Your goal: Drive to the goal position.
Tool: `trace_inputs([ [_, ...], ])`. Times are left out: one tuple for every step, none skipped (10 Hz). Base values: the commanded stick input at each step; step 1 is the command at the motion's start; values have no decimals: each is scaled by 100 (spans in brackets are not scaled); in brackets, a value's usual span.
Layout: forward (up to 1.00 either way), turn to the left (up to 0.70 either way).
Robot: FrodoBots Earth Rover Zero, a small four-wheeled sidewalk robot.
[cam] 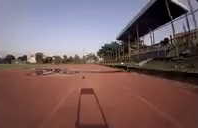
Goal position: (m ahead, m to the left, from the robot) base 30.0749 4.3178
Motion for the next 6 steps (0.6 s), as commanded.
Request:
trace_inputs([
  [70,0],
  [70,0],
  [70,0],
  [70,0],
  [70,0],
  [70,0],
])
